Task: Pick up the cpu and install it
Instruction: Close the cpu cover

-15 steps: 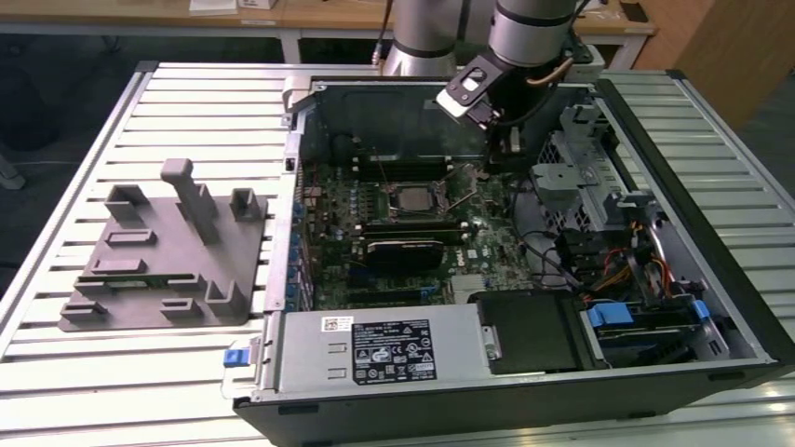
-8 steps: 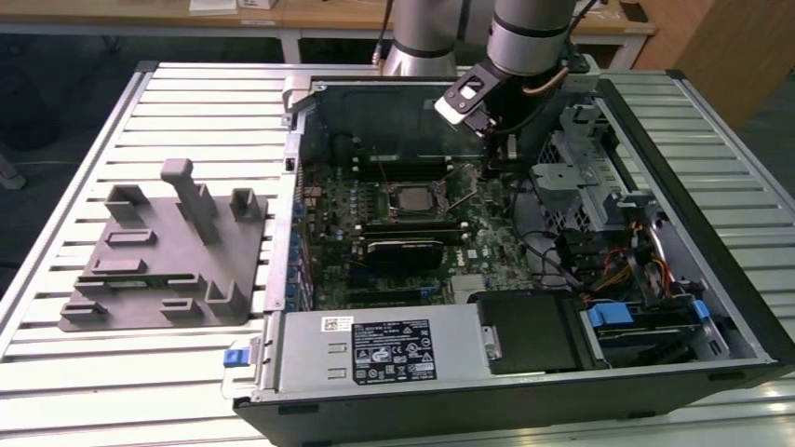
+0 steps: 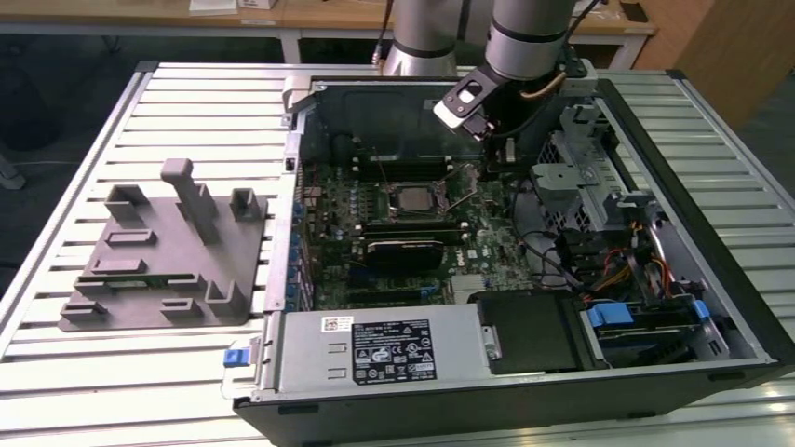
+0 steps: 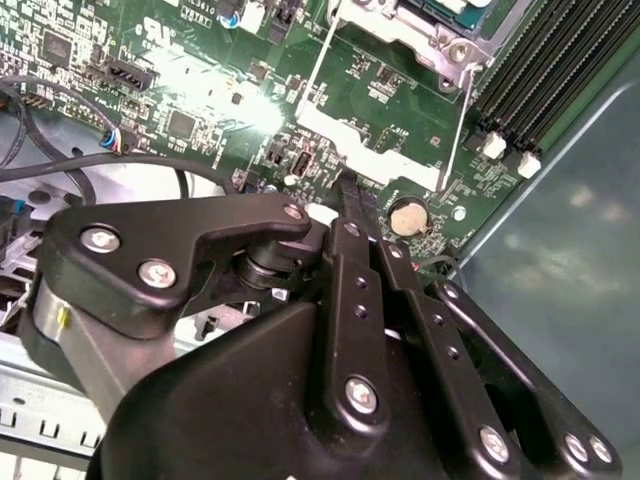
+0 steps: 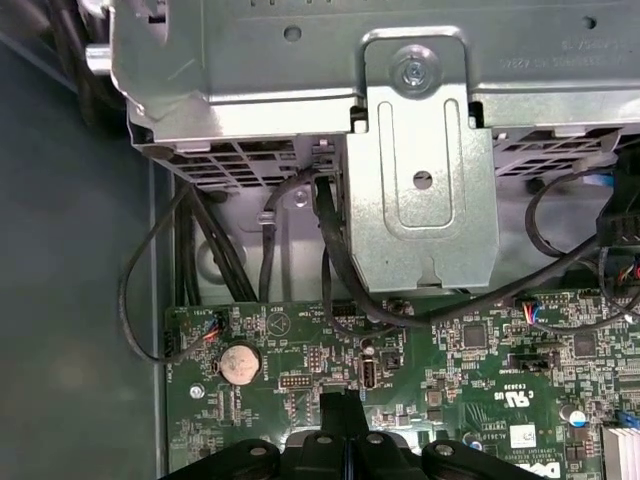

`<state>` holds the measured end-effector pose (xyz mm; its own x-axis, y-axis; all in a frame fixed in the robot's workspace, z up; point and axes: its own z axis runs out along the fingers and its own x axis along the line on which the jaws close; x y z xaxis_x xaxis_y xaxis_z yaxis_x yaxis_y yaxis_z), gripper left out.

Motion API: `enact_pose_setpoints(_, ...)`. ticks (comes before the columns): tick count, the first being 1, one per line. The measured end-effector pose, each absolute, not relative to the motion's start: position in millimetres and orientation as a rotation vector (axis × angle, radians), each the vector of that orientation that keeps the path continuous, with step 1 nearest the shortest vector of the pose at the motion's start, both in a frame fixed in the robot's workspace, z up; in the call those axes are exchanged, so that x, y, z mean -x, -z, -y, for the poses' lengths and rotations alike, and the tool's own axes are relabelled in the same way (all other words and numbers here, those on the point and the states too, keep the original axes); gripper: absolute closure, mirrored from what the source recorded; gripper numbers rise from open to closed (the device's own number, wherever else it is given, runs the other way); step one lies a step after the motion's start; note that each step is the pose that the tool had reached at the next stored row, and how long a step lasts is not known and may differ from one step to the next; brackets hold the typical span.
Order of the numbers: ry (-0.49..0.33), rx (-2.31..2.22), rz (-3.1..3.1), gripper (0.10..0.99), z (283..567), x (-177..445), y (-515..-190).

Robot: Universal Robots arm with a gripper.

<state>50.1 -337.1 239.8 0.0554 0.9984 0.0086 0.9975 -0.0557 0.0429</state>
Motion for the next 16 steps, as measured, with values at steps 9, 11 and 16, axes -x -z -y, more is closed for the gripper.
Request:
enact_pose_setpoints(9,-0.056,-2.264,-2.141,0.980,337.0,-46.0,-239.5)
enact_pose_setpoints(11,-0.056,-2.263,-2.141,0.980,337.1,-41.8,-239.5)
enact_pose_setpoints(16,-0.056,-2.264,-2.141,0.980,337.1,-28.3,-239.4)
